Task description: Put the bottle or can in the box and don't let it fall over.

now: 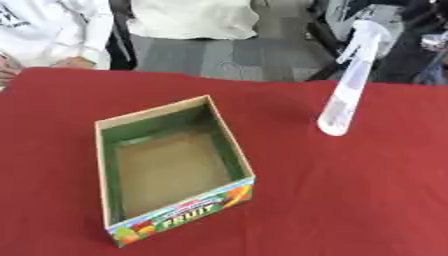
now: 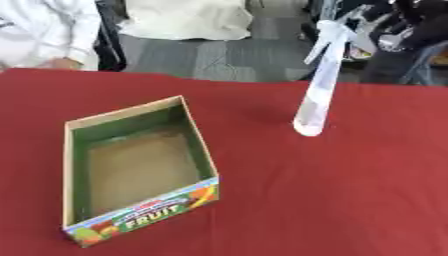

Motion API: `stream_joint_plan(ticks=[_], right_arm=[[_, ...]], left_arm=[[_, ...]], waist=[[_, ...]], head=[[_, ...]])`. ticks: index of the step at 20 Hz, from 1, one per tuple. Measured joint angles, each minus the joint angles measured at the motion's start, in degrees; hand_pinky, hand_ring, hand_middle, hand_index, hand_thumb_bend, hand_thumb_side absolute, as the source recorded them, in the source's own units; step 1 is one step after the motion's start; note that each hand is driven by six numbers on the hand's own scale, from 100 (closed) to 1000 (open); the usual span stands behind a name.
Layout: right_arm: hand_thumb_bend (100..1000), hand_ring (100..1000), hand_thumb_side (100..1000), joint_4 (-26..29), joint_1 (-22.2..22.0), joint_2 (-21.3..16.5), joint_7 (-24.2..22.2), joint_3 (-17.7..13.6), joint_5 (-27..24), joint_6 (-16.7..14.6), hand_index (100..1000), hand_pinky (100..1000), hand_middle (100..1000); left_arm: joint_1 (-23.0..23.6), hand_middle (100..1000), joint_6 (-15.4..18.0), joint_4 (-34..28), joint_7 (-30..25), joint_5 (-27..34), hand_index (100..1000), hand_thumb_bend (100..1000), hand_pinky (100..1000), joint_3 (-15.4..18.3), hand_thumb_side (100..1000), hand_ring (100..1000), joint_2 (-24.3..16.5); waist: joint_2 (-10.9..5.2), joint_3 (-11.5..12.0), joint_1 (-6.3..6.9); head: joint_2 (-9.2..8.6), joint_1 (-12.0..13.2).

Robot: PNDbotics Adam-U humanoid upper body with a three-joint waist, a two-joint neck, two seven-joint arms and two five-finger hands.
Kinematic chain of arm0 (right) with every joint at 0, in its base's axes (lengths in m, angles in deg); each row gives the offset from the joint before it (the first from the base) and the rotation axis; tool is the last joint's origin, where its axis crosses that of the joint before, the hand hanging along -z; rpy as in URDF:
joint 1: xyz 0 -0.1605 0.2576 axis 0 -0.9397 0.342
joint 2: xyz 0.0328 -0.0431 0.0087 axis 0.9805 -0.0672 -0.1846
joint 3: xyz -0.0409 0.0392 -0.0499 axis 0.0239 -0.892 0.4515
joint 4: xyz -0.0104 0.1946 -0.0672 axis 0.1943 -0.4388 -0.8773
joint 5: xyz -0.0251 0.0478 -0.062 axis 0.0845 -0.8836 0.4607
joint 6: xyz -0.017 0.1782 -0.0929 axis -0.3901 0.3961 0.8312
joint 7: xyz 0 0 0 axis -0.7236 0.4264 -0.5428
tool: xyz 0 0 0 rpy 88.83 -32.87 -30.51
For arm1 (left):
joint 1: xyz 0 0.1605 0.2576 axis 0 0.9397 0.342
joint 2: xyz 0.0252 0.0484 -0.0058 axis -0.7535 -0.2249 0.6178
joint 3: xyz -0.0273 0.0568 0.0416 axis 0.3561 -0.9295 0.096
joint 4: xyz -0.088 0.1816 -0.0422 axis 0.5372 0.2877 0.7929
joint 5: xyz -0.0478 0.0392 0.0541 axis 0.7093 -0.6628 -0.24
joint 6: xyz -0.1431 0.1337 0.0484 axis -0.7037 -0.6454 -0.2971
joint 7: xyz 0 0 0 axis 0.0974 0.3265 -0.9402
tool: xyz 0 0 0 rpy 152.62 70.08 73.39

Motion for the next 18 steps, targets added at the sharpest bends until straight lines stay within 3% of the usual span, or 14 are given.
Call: stream_joint_plan(ticks=[9, 18], right_arm=[[100, 905, 150, -0.6, 1.7, 0.6, 1.1, 0.0, 2.3, -0.4, 895, 871, 917], [100, 926, 145, -2.2, 3.7, 2.0, 4.1, -0.8, 3.5, -0.8, 897, 877, 921]], left_arm=[[0.0, 664, -0.2, 0.0, -0.3, -0.4, 743, 100, 726, 0.0, 756, 660, 0.0], [-0.3, 664, -0.2, 0.0, -0.4, -0.7, 743, 100, 727, 0.0, 762, 658, 0.0]], waist=[[1.11, 0.2, -0.46], [2.45, 0.9, -0.82]], head=[[-0.11, -0.3], [-1.29, -1.1]])
